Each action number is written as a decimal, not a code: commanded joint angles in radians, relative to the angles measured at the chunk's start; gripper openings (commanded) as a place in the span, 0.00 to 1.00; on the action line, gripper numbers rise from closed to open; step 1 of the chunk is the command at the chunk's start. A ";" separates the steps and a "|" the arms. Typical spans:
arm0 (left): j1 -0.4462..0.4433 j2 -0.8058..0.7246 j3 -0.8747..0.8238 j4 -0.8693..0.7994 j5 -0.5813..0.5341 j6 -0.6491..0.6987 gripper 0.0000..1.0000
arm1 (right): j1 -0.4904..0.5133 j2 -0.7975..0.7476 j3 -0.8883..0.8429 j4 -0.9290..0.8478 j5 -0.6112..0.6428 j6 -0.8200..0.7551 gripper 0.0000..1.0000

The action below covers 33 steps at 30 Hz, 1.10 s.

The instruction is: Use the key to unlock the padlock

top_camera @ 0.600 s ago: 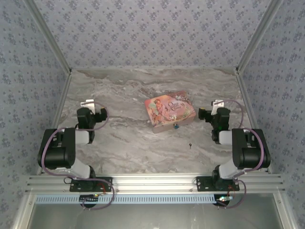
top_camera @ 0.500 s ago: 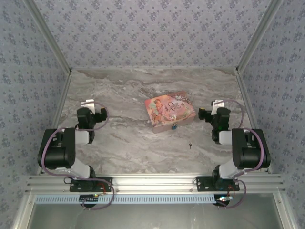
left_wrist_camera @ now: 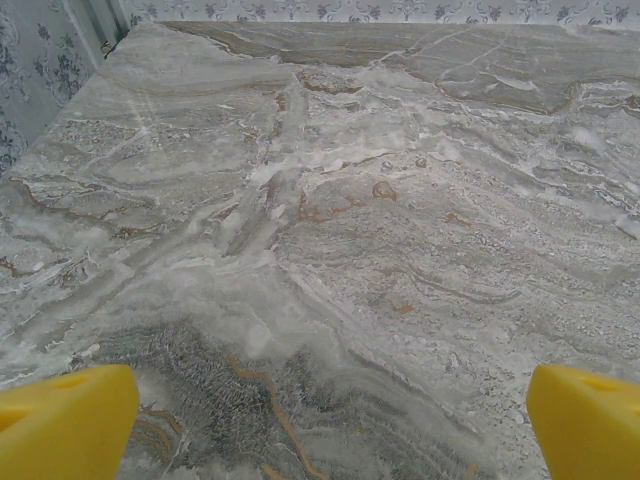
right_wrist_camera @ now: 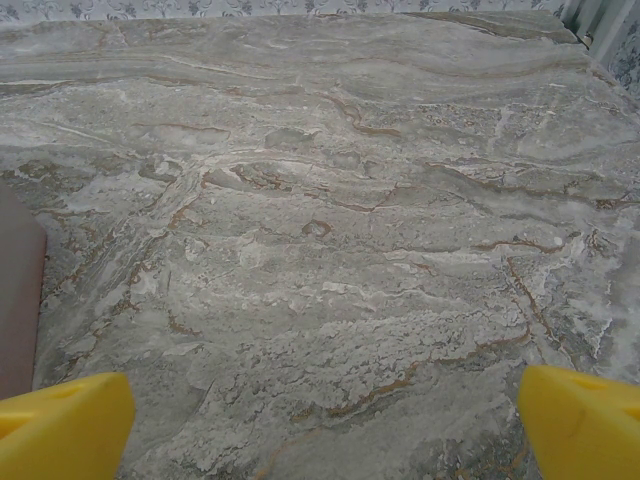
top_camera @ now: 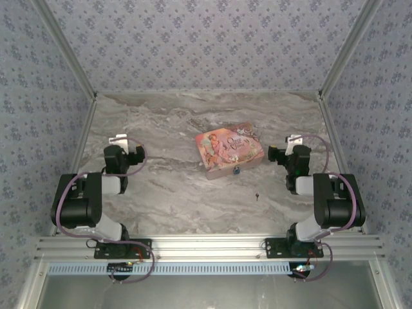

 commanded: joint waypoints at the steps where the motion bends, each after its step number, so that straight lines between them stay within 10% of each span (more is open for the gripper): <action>1: -0.004 0.000 0.011 0.001 0.007 -0.011 0.99 | -0.004 0.002 0.012 -0.003 0.000 -0.005 1.00; 15: 0.017 -0.350 0.173 -0.491 -0.215 -0.207 0.99 | -0.018 -0.302 0.115 -0.414 0.085 0.067 1.00; 22: 0.027 -0.412 0.320 -0.775 0.083 -0.473 1.00 | 0.038 -0.504 0.221 -0.867 0.007 0.210 1.00; 27: -0.112 -0.483 0.259 -0.795 0.205 -0.546 0.99 | 0.142 -0.544 0.317 -1.258 -0.034 0.393 1.00; 33: -0.358 -0.506 0.189 -0.740 0.206 -0.630 0.99 | 0.352 -0.558 0.262 -1.332 -0.070 0.516 0.91</action>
